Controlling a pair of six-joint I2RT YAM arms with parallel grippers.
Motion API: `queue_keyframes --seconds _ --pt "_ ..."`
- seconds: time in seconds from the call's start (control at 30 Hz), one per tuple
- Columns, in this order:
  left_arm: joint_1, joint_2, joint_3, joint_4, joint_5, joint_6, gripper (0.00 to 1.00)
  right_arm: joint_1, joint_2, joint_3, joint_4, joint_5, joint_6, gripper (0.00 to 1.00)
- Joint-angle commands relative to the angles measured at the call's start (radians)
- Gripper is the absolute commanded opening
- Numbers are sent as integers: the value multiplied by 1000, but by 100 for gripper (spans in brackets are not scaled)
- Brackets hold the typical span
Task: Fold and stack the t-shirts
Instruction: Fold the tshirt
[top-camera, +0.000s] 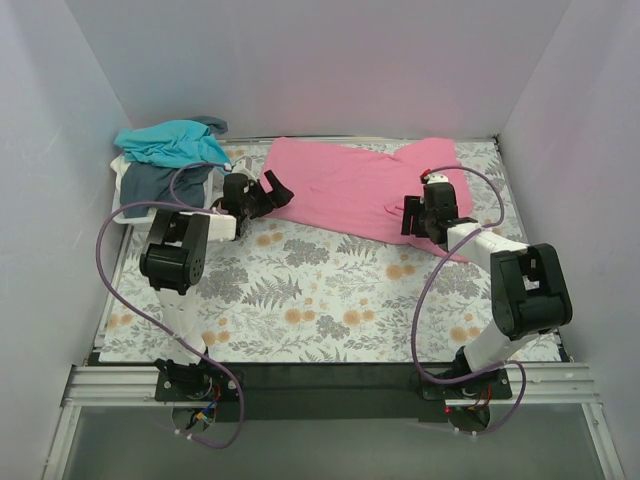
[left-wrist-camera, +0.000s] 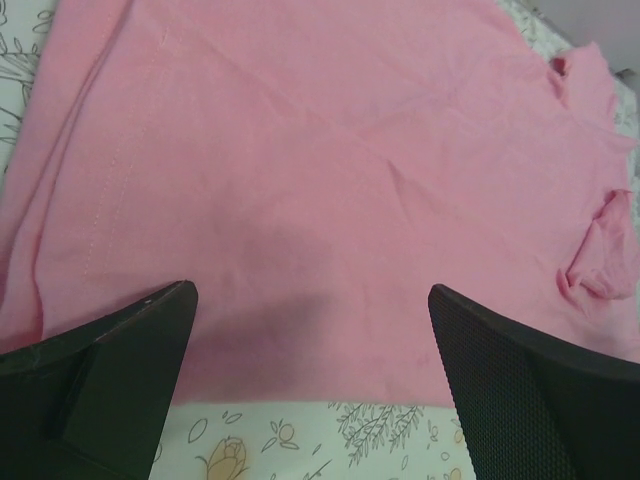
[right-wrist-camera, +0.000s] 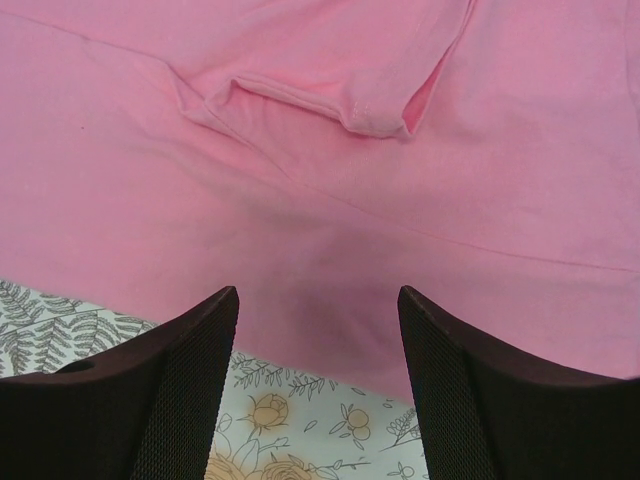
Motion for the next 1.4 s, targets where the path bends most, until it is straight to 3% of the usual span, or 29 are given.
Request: queue_keyframes --seconds 0.0,0.2,0.67,1.07,1.37 --pt "2 -34 -69 -3 -49 -24 95 1 32 -2 48 14 5 59" --pt "2 -117 -225 -29 -142 -70 96 1 49 -23 41 -28 10 59" --pt "-3 -295 -448 -63 -195 -123 96 2 64 -103 0 -185 27 58" --pt "-21 -425 -410 -112 -246 -87 96 2 -89 -93 -34 -163 5 58" --pt "-50 -319 -364 -37 -192 -76 96 27 14 -37 -32 -83 -12 57"
